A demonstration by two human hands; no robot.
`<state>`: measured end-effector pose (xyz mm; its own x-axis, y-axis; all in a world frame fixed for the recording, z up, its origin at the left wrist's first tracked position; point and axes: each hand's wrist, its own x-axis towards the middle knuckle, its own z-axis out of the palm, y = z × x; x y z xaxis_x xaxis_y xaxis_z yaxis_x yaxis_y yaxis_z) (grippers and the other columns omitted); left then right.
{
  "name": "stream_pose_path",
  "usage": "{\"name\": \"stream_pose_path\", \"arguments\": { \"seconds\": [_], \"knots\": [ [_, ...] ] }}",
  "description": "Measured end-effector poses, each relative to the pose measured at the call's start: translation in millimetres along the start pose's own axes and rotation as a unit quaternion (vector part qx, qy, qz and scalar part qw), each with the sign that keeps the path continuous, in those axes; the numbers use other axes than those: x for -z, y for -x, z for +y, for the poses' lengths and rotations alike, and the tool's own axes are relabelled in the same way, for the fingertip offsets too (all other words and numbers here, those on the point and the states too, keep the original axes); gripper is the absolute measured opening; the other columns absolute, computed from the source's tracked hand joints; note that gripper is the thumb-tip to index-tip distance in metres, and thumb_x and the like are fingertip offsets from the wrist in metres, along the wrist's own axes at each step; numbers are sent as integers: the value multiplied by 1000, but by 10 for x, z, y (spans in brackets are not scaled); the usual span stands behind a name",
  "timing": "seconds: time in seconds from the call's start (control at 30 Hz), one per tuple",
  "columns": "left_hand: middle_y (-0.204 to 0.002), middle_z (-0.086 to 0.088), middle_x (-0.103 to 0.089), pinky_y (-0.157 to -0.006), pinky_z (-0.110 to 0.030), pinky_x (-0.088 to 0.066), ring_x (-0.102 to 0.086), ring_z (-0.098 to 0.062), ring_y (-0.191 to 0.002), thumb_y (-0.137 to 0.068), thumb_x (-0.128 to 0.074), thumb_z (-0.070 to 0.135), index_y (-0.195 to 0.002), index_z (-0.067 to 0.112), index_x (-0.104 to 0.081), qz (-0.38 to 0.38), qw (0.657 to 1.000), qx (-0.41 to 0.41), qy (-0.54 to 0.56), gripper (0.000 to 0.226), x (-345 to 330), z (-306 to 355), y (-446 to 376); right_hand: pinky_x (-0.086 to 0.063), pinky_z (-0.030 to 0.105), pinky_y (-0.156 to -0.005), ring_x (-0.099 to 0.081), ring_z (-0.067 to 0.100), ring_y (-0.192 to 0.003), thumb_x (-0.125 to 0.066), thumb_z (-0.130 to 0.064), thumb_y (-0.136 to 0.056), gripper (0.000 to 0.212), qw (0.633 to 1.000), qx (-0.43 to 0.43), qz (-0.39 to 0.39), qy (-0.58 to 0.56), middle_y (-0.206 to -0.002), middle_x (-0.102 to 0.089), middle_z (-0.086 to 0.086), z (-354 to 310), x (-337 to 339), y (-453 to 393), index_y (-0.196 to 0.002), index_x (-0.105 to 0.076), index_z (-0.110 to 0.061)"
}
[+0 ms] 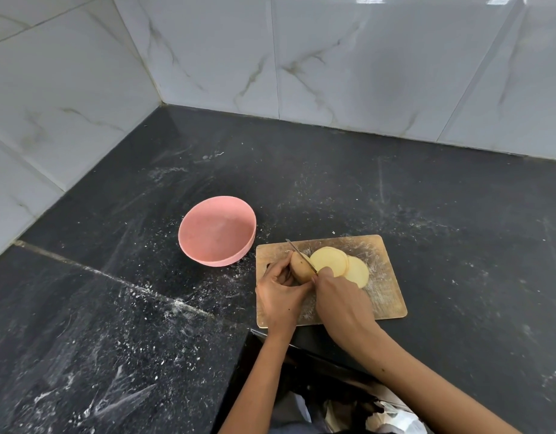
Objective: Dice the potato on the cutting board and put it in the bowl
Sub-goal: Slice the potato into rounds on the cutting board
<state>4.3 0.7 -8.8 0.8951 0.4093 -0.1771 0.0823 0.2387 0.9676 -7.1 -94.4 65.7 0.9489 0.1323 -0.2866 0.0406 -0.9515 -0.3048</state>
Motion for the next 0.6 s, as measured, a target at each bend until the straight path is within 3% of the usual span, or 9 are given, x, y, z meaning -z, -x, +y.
{"name": "stream_pose_path", "arguments": {
  "seconds": [0.17, 0.4, 0.6],
  "knots": [
    [-110, -9, -68, -85, -26, -56, -68, -13, -101, -52, -79, -26, -104, 12, -67, -5, 1000, 5, 5, 66, 1, 17, 12, -34, 33, -60, -63, 28, -82, -22, -29, -105, 26, 1000, 14, 18, 3, -89, -62, 5, 66, -53, 61, -101, -40, -12],
    [-102, -6, -70, -78, -21, -56, -69, -17, -101, -58, -73, -29, -101, 13, -67, 26, 999, 35, 33, 60, -4, 4, 10, -34, 33, -61, -62, 28, -86, -26, -23, -105, 21, 1000, 19, 3, 4, -97, -63, 7, -2, -60, -57, -102, -43, -11],
    [-108, -9, -69, -80, -21, -55, -68, -13, -101, -53, -77, -27, -104, 13, -67, 4, 999, 31, 13, 66, 14, 31, 14, -35, 34, -62, -63, 29, -86, -21, -31, -105, 30, 1000, 29, 0, 4, -95, -64, 8, 89, -57, 36, -106, -43, -10]
  ]
}}
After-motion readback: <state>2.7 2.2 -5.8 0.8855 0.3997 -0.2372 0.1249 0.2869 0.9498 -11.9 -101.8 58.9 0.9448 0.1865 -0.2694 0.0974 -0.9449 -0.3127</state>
